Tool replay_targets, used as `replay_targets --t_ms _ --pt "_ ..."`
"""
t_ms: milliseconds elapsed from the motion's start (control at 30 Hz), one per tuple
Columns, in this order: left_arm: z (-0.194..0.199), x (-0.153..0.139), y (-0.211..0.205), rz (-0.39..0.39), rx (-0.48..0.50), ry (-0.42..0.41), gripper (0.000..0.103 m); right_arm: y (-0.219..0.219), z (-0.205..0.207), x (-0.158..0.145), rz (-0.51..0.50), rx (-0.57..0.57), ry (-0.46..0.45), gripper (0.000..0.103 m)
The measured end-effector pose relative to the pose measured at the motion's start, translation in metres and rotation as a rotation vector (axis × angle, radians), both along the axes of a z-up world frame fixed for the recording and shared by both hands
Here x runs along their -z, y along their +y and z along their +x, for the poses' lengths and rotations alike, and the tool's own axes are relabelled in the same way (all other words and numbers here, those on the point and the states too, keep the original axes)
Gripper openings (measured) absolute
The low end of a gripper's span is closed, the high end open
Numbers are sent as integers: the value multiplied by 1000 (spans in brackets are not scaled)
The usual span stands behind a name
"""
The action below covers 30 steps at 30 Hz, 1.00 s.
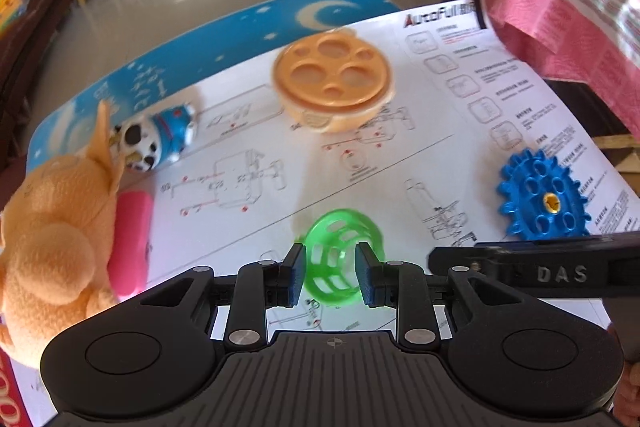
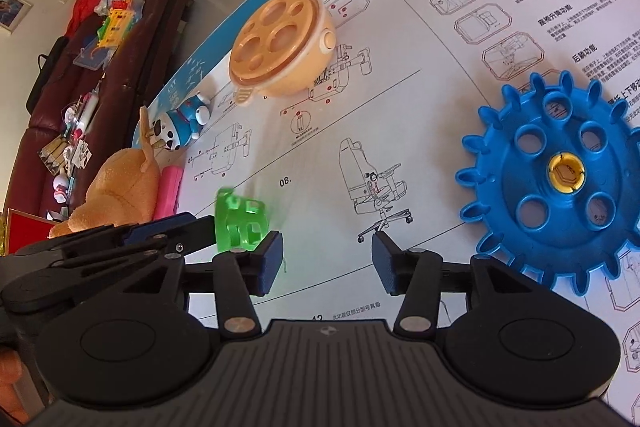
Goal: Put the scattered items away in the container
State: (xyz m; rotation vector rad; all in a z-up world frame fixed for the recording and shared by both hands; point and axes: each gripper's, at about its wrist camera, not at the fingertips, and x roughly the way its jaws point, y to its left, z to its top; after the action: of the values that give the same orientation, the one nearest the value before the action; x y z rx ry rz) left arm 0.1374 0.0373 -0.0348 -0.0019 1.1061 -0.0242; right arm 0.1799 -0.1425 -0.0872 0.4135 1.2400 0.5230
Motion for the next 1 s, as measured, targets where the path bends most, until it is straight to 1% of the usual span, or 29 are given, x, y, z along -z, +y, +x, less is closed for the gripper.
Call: replay_targets --t_ms 67,267,367,533,667,767,833,933,1000 --pt "-1 3 -3 -1 9 5 45 0 3 0 11 5 8 56" --pt "-15 21 -2 -15 -3 35 45 0 6 -4 11 8 -14 59" --pt "-25 19 5 -46 -29 25 46 -2 5 0 9 15 1 59" --pt "-35 15 17 -54 -77 9 47 0 0 3 9 8 16 59" --pt "-36 11 20 -69 -96 -4 48 2 0 0 15 7 8 60" --pt "-34 9 16 -76 -102 -17 53 3 2 -2 22 6 5 61" --pt "-31 9 14 -84 -102 -24 53 2 4 -1 24 4 7 62" --pt "-27 14 9 -92 -96 -20 53 1 6 2 21 1 18 62" --pt "-26 22 5 -74 -86 -5 53 1 7 5 15 -1 31 62"
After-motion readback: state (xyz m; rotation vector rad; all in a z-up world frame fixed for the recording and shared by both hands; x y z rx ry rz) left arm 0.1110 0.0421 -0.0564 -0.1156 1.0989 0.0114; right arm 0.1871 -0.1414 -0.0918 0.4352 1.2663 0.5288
